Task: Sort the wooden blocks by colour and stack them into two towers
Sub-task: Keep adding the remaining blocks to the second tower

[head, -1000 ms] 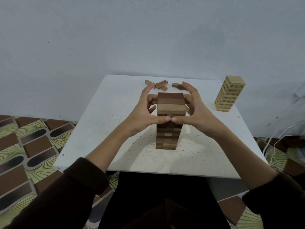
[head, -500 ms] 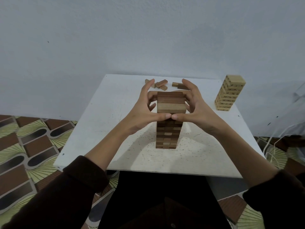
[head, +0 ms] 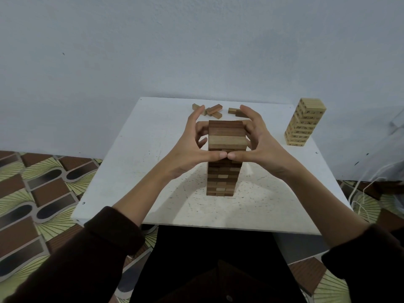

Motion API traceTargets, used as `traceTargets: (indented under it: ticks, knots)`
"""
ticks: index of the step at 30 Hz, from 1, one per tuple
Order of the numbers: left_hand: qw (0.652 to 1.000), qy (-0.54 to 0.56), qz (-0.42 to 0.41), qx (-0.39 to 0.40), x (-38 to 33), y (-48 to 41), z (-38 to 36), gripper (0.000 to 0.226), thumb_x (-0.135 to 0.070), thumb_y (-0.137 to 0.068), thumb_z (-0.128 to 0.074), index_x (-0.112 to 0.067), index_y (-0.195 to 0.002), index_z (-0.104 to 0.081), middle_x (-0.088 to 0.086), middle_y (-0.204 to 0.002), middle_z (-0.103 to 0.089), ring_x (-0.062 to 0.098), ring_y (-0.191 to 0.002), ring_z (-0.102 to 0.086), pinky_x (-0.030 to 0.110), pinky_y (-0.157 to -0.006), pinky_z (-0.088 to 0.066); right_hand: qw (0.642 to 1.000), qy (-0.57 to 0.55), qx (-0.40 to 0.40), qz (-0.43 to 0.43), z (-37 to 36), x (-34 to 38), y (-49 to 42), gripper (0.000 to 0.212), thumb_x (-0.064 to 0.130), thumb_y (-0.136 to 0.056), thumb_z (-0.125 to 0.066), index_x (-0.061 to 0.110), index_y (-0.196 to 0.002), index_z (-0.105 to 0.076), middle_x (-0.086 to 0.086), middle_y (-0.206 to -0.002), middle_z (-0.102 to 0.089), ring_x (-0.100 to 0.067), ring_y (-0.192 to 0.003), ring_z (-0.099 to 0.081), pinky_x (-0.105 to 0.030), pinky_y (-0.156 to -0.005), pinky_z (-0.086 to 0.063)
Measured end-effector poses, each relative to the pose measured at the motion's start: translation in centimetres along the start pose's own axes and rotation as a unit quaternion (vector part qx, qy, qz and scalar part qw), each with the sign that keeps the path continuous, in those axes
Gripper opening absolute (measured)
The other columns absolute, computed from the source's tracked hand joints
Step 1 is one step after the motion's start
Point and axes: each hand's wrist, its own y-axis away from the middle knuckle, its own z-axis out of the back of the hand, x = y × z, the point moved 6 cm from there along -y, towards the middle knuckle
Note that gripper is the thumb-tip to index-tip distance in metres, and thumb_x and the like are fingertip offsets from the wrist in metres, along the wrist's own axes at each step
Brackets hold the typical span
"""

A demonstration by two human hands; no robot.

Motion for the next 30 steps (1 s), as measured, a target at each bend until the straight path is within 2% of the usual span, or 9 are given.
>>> traceTargets:
  ticks: [4, 9, 12, 21, 23, 26, 30]
  knots:
    - [1.000, 0.008, 0.001, -0.001, 0.6, 0.3, -0.3, 0.107, -0.017, -0.063, -0.080, -0.033, -0.145, -0.012, -0.010, -0.117, -0.053, 0.000, -0.117, -0.051, 0.039, -0.112, -0.034, 1.000, -0.008, 0.001, -0.007, -0.3, -0.5, 0.2, 0.111, 0.034, -0.057, -0.083, 0.035, -0.145, -0.015, 0.004, -0.133, -0.047, -0.013, -0.132, -0.041, -0.052, -0.114, -0.025]
    - [1.000, 0.009, 0.001, -0.005, 0.7, 0.3, -0.2, 0.108, -0.024, -0.059, -0.084, -0.037, -0.142, -0.015, -0.012, -0.113, -0.055, 0.001, -0.115, -0.052, 0.039, -0.112, -0.035, 1.000, -0.018, -0.002, -0.008, -0.4, -0.5, 0.1, 0.110, 0.037, -0.056, -0.082, 0.036, -0.144, -0.017, 0.003, -0.134, -0.047, -0.013, -0.131, -0.042, -0.052, -0.114, -0.025]
    - [1.000, 0.014, 0.002, -0.007, 0.7, 0.2, -0.3, 0.106, -0.016, -0.062, -0.079, -0.033, -0.144, -0.014, -0.011, -0.114, -0.054, 0.000, -0.115, -0.052, 0.039, -0.111, -0.035, 1.000, -0.019, -0.002, -0.007, -0.4, -0.5, 0.0, 0.109, 0.037, -0.055, -0.082, 0.036, -0.143, -0.017, 0.002, -0.133, -0.048, -0.015, -0.130, -0.042, -0.053, -0.113, -0.026]
    - [1.000, 0.024, 0.002, -0.006, 0.7, 0.1, -0.3, 0.098, -0.014, -0.062, -0.078, -0.038, -0.137, -0.020, -0.011, -0.110, -0.055, -0.003, -0.110, -0.054, 0.038, -0.109, -0.038, 1.000, -0.025, -0.002, -0.012, -0.4, -0.8, -0.2, 0.113, 0.038, -0.054, -0.082, 0.034, -0.145, -0.016, -0.001, -0.133, -0.049, -0.018, -0.130, -0.043, -0.053, -0.113, -0.027]
    - [1.000, 0.023, 0.002, -0.004, 0.7, 0.1, -0.3, 0.100, -0.016, -0.061, -0.081, -0.040, -0.136, -0.020, -0.013, -0.110, -0.055, -0.003, -0.111, -0.054, 0.040, -0.110, -0.037, 0.999, -0.030, -0.002, -0.012, -0.4, -0.9, -0.2, 0.113, 0.037, -0.054, -0.083, 0.033, -0.145, -0.017, -0.001, -0.133, -0.049, -0.018, -0.130, -0.043, -0.054, -0.113, -0.026]
    - [1.000, 0.023, 0.008, 0.005, 1.0, 0.2, -0.3, 0.104, -0.030, -0.055, -0.084, -0.046, -0.135, -0.019, -0.016, -0.113, -0.056, 0.003, -0.118, -0.052, 0.042, -0.111, -0.035, 0.999, -0.036, 0.002, -0.015, -0.5, -1.1, -0.1, 0.111, 0.035, -0.052, -0.083, 0.038, -0.142, -0.018, 0.001, -0.135, -0.048, -0.016, -0.131, -0.042, -0.052, -0.114, -0.025]
    - [0.999, 0.027, 0.022, 0.006, 1.7, 0.5, -0.5, 0.114, -0.033, -0.053, -0.082, -0.036, -0.144, -0.013, -0.011, -0.120, -0.054, 0.009, -0.124, -0.049, 0.044, -0.114, -0.031, 0.999, -0.035, 0.003, -0.019, -0.7, -1.7, 0.0, 0.109, 0.026, -0.056, -0.084, 0.039, -0.142, -0.017, 0.002, -0.137, -0.046, -0.015, -0.131, -0.042, -0.052, -0.115, -0.023]
